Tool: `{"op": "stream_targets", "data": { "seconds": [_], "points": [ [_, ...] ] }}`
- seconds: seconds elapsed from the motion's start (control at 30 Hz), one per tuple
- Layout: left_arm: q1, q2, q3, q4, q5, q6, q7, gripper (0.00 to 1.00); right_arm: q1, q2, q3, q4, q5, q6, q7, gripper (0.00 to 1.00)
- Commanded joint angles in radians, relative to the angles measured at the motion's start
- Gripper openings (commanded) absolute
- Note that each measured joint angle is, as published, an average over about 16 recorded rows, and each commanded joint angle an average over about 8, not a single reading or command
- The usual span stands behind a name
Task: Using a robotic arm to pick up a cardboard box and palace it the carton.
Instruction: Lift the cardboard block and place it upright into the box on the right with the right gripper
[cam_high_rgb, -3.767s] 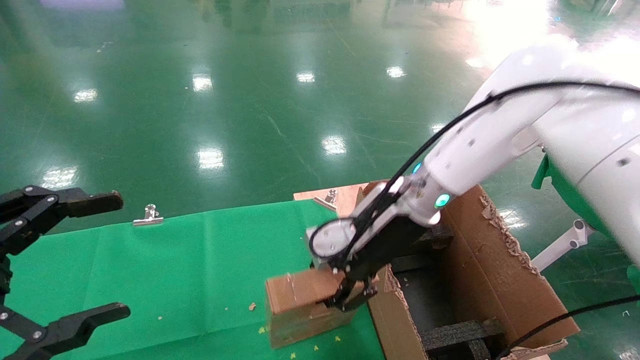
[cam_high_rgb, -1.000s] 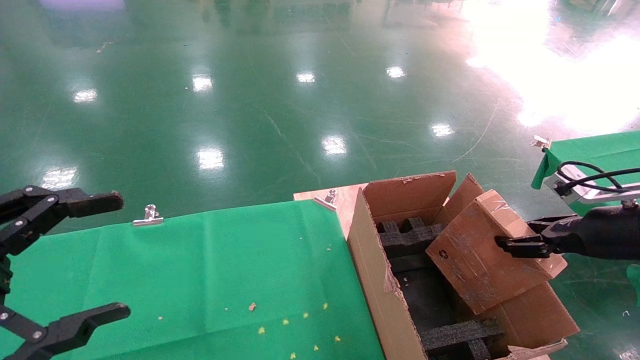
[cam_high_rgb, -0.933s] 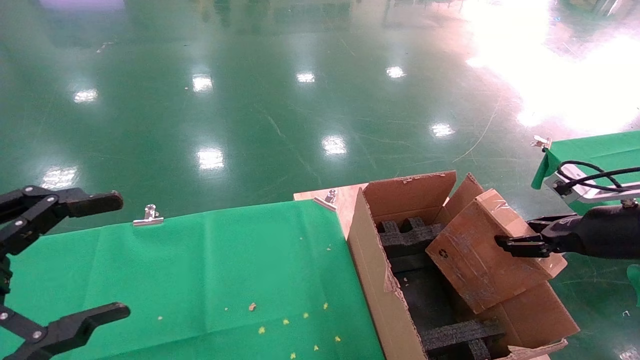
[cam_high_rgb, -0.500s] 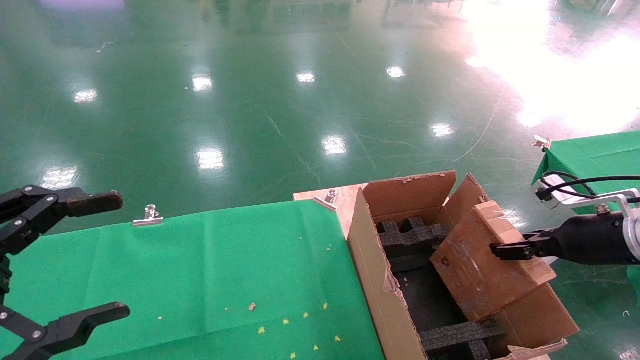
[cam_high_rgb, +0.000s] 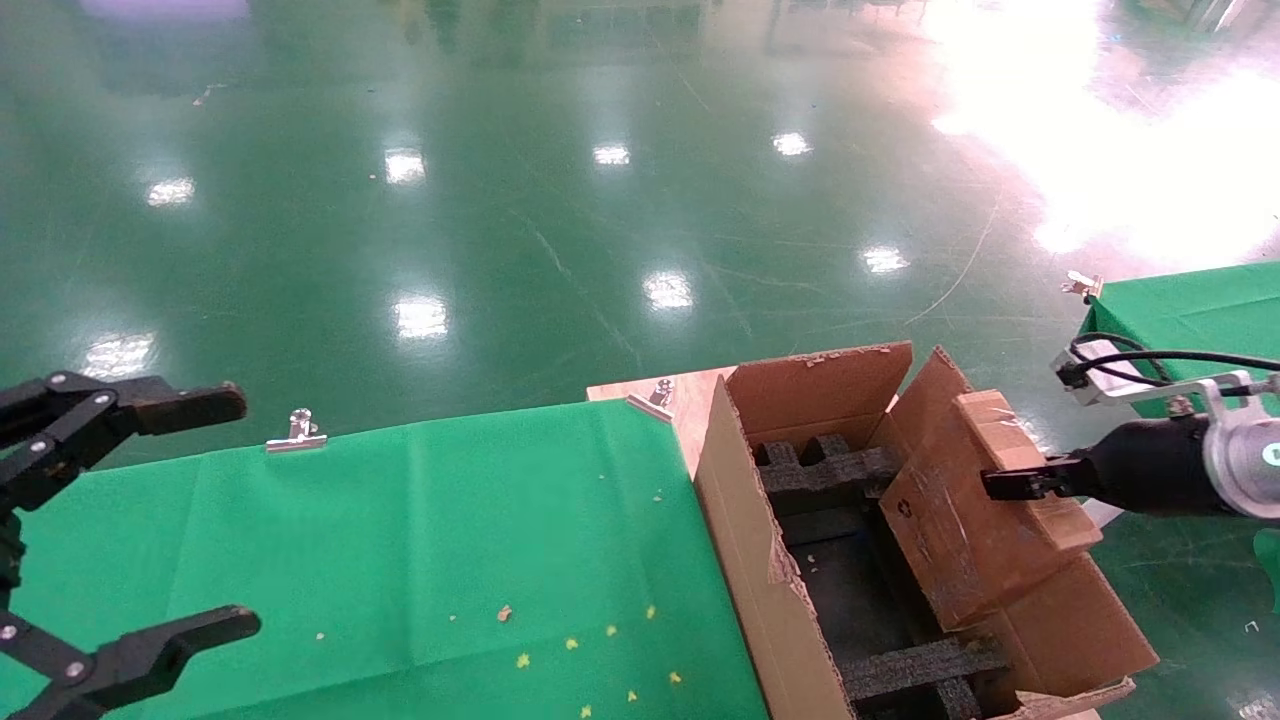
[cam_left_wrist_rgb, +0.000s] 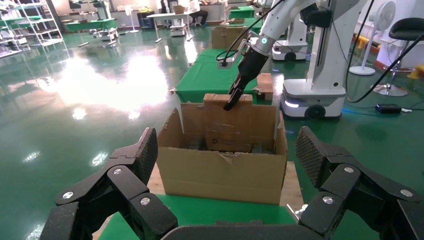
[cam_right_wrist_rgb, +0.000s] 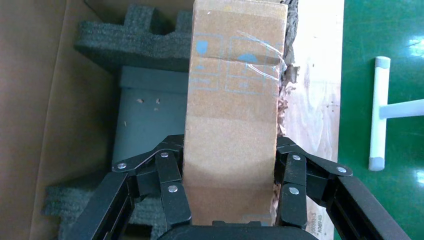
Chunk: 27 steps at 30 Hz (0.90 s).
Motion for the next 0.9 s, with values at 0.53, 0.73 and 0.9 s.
{"op": "stream_targets", "data": {
  "seconds": [0.53, 0.73, 0.9],
  "points": [
    [0.0, 0.0, 0.0, 0.0, 0.0, 0.0, 0.0, 1.0, -0.121, -0.088, -0.068, 0.048, -0.078, 0.211, 0.184, 0.0],
    [0.0, 0.0, 0.0, 0.0, 0.0, 0.0, 0.0, 1.0, -0.188, -0.128, -0.067, 0.008, -0.045, 0.255, 0.179, 0.0],
    [0.0, 0.0, 0.0, 0.0, 0.0, 0.0, 0.0, 1.0, -0.241, -0.157, -0.055, -0.029, -0.005, 0.269, 0.154, 0.0]
  ]
}}
